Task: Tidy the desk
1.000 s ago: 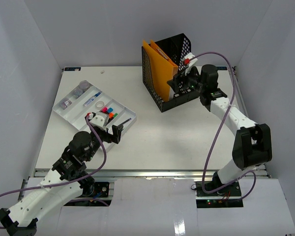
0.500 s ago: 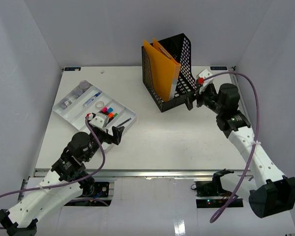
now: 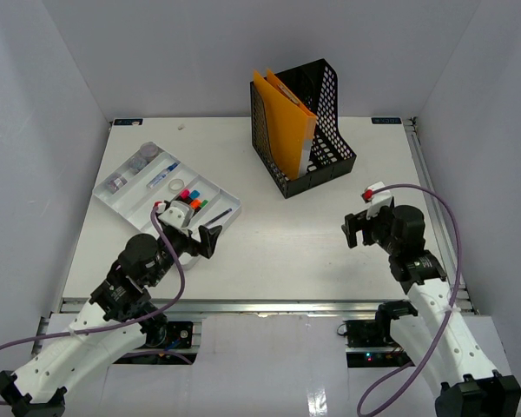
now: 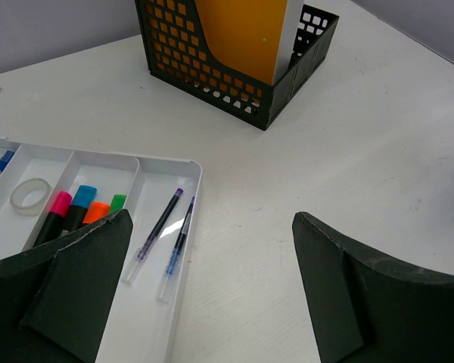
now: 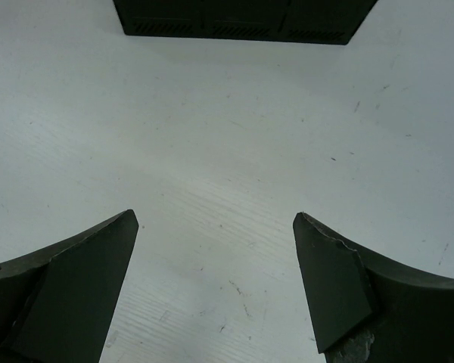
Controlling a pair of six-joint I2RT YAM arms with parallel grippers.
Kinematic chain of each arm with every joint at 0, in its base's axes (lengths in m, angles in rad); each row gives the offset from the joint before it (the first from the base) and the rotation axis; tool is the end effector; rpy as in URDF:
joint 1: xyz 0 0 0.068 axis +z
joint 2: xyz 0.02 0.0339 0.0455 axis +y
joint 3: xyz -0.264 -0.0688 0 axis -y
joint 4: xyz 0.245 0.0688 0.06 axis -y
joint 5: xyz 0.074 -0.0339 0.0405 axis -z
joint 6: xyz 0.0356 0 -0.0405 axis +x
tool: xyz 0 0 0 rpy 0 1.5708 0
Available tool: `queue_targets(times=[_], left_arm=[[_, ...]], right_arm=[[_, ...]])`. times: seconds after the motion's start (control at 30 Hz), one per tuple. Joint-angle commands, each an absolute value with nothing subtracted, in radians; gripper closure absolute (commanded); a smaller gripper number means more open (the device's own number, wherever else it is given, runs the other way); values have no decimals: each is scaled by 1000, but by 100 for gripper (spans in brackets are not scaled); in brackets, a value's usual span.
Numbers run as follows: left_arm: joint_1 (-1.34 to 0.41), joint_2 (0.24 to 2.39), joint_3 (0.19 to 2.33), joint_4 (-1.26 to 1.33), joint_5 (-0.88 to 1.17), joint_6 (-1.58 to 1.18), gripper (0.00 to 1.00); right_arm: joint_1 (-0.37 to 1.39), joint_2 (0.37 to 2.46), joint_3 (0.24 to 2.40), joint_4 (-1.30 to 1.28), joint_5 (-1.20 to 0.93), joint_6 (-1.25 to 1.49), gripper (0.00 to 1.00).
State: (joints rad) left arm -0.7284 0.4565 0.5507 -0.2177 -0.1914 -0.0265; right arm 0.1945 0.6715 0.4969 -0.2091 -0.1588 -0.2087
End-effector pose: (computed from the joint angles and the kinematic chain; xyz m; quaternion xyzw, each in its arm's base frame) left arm 0.1011 -0.0811 0.2992 0.1970 0.7222 -0.1763 0.6391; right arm 0.1620 0.0377 0.2534 -0.2089 0.8007 0.0618 0.5580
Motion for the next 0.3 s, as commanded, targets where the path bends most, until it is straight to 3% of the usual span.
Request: queue_targets(times=[0.0, 0.27], left_arm=[[-726, 459, 551, -223, -176, -34, 2], [-726, 454, 551, -223, -181, -34, 2]], right_arm=[[131, 644, 516, -168, -120, -132, 10], [106, 655, 535, -173, -58, -85, 10]])
